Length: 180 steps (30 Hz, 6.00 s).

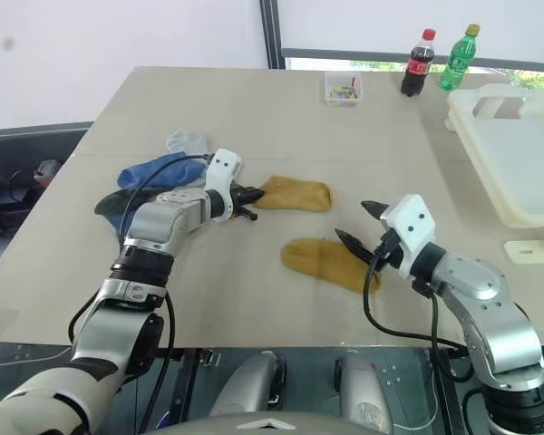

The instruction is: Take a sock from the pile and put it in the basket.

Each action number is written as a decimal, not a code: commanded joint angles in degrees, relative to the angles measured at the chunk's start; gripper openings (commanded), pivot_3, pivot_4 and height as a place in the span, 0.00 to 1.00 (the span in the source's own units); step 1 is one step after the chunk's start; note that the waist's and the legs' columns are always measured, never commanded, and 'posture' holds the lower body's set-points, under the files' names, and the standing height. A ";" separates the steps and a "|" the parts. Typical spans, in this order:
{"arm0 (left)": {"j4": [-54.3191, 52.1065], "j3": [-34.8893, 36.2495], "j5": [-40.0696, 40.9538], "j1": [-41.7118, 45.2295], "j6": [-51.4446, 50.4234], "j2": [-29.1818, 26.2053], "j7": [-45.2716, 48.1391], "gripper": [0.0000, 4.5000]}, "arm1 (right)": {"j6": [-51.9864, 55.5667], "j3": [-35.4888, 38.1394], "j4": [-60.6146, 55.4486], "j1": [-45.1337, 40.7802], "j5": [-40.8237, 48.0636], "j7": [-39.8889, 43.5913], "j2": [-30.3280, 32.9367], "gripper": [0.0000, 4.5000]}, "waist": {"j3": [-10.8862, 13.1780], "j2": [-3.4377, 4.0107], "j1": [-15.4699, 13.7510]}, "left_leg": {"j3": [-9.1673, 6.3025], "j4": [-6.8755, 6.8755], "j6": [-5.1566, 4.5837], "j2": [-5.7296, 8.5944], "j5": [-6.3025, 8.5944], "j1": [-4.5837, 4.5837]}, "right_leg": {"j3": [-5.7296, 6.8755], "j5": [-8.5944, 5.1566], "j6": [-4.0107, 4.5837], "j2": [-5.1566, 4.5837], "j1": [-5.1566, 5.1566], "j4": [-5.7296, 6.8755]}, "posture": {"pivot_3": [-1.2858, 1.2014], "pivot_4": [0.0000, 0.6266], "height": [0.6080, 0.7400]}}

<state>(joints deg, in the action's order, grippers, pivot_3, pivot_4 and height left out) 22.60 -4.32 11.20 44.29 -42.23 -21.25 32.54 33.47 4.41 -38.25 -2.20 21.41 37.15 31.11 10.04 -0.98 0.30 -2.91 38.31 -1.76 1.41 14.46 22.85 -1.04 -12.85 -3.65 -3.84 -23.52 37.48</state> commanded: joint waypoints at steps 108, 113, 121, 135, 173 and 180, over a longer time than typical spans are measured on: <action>-36.11 -4.38 15.24 -24.25 -8.78 -3.64 6.58 0.43 | 16.69 -1.91 -3.29 8.11 2.55 -12.73 4.56 0.16 | 0.11 -0.08 0.28 | 0.06 0.02 -0.02 -0.12 0.00 0.03 | -0.08 -0.02 0.01 0.06 0.00 -0.06 | 0.52 0.24 1.00; -39.00 -0.60 17.58 -25.18 -8.30 -5.78 7.54 0.77 | 13.74 1.81 -6.52 10.63 2.99 -11.15 5.40 0.50 | 0.11 -0.07 0.30 | 0.04 0.02 -0.02 -0.14 0.00 0.02 | -0.06 -0.03 0.01 0.08 0.00 -0.06 | 0.52 0.24 1.00; -38.52 2.53 21.36 -24.98 -8.30 -10.70 12.78 0.79 | 8.35 7.51 -8.90 13.45 6.05 -6.08 6.35 0.38 | 0.12 -0.07 0.18 | 0.06 0.02 -0.02 -0.19 0.00 0.03 | -0.07 -0.03 0.00 0.11 0.01 -0.14 | 0.52 0.24 1.00; -26.60 -2.06 21.76 -17.88 -13.14 -6.31 15.12 0.79 | -4.16 -9.18 10.06 6.65 -4.20 -1.12 5.47 0.03 | 0.10 -0.12 0.07 | 0.07 0.01 -0.02 -0.15 0.00 0.06 | -0.06 -0.02 0.00 0.12 0.00 -0.17 | 0.52 0.24 1.00; -0.02 -17.47 19.85 1.36 -15.37 15.88 27.48 0.79 | 4.33 2.35 -4.18 15.03 -0.41 -5.20 4.91 0.03 | 0.06 -0.10 0.09 | 0.07 0.04 -0.02 -0.03 0.00 0.07 | -0.08 -0.02 -0.01 0.11 0.01 -0.11 | 0.52 0.24 1.00; 14.20 -20.69 11.41 1.72 -8.64 20.46 26.52 0.79 | 6.23 15.25 -14.93 29.82 5.02 -3.75 4.45 0.03 | -0.50 -0.16 -1.13 | -0.09 0.05 -0.04 -0.01 0.01 -0.07 | 0.15 -0.13 -0.20 0.12 0.37 -0.44 | 0.52 0.24 1.00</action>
<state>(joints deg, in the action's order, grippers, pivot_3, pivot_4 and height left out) 32.44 -22.24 26.84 47.65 -51.11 -0.62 60.20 39.82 16.37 -49.36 27.75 23.66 33.30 36.24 9.54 -1.15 -0.84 -3.06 38.36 -1.82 1.27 14.48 22.63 -0.85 -13.00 -3.89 -3.71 -22.93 36.85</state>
